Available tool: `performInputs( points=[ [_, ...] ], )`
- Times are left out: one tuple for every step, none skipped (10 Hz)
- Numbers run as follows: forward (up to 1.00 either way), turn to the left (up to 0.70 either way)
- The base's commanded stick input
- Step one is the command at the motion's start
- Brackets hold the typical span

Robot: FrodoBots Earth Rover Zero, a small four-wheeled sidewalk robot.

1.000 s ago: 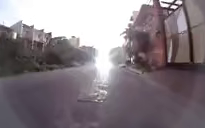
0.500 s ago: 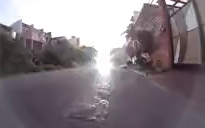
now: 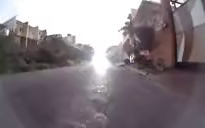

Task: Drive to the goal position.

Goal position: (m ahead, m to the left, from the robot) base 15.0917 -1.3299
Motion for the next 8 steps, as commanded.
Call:
performInputs(
  points=[
    [1.0,-0.4],
    [1.0,0.0],
    [1.0,0.0],
    [1.0,0.0],
    [1.0,0.0],
    [1.0,0.0],
    [1.0,0.0],
    [1.0,0.0]
  ],
)
